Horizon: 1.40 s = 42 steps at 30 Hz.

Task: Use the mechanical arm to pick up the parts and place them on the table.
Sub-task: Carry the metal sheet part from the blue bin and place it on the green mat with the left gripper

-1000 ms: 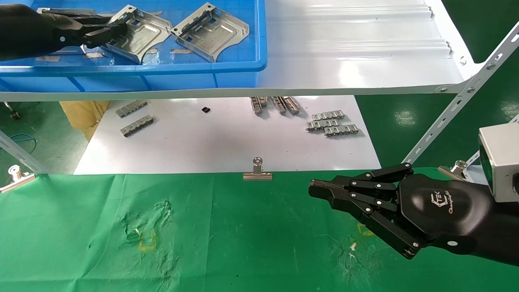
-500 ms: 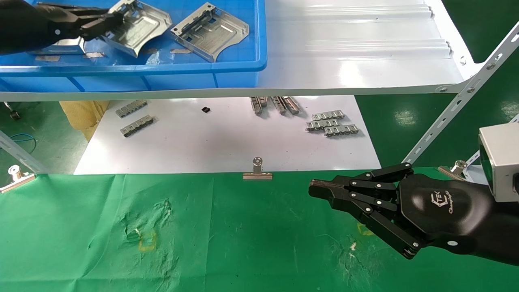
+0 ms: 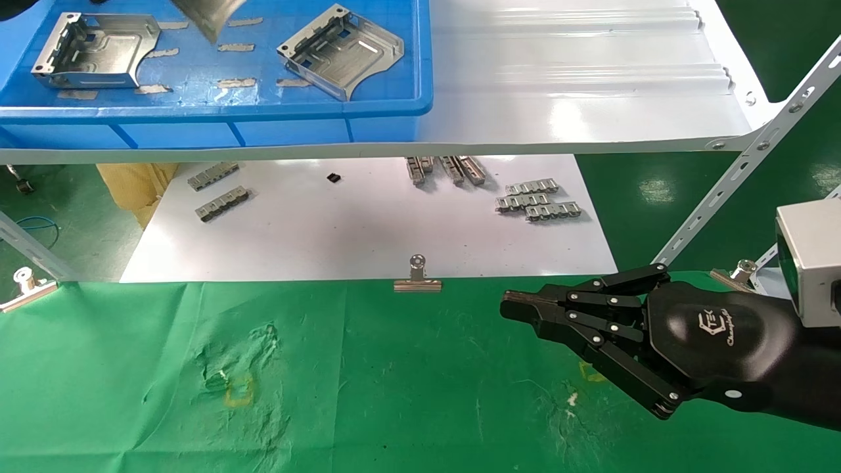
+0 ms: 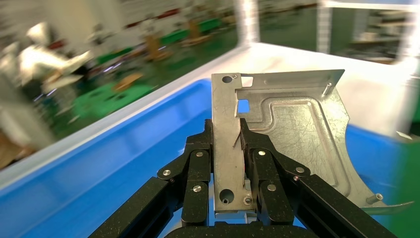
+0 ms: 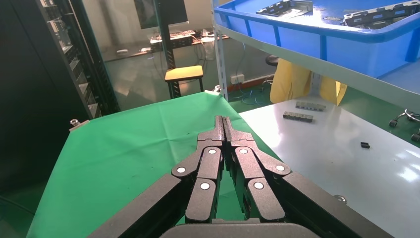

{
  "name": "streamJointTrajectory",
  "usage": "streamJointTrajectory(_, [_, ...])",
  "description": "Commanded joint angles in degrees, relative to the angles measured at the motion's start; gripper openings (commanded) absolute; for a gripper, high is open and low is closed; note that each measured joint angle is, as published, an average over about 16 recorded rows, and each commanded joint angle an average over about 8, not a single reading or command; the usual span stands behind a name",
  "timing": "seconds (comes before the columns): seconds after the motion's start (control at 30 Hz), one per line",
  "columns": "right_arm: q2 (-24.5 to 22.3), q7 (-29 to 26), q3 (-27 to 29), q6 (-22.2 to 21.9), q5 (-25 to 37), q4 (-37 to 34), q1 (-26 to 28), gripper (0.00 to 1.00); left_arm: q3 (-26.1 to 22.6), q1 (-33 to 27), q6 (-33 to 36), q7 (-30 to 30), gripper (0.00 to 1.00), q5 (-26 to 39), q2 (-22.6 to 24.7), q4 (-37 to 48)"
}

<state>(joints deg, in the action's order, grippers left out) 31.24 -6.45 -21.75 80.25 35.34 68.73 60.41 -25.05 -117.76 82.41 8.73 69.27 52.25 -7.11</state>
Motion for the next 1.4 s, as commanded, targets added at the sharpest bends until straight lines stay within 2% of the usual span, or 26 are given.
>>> streamJointTrajectory(0.03, [0.0,0.0,0.0,0.0,0.0,0.0,0.0,0.0,0.03,-0.04,4.54,1.2,0.0,-0.11,-0.87,-0.71])
streamJointTrajectory(0.17, [0.0,0.0,0.0,0.0,0.0,0.0,0.0,0.0,-0.93,1.61,8.65,3.47,0.0,-0.18,-1.96,-3.18])
streamJointTrajectory(0.3, [0.0,0.0,0.0,0.0,0.0,0.0,0.0,0.0,-2.14,4.88,9.46,5.6,0.0,-1.97,-3.64,-8.07])
streamJointTrajectory(0.57, [0.0,0.0,0.0,0.0,0.0,0.0,0.0,0.0,-6.57,13.85,9.49,5.87,0.0,-11.34,-9.82,-24.34])
streamJointTrajectory(0.77, [0.0,0.0,0.0,0.0,0.0,0.0,0.0,0.0,-11.83,18.84,9.19,6.48,0.0,-16.49,-14.65,-34.06])
streamJointTrajectory(1.03, [0.0,0.0,0.0,0.0,0.0,0.0,0.0,0.0,-20.81,21.15,8.7,11.31,0.0,-13.34,-17.8,-38.42])
streamJointTrajectory(1.27, [0.0,0.0,0.0,0.0,0.0,0.0,0.0,0.0,-29.14,21.27,8.66,17.15,0.0,-7.49,-16.92,-36.29])
streamJointTrajectory(1.4, [0.0,0.0,0.0,0.0,0.0,0.0,0.0,0.0,-32.25,21.3,8.15,19.85,0.0,-6.04,-15.78,-33.06])
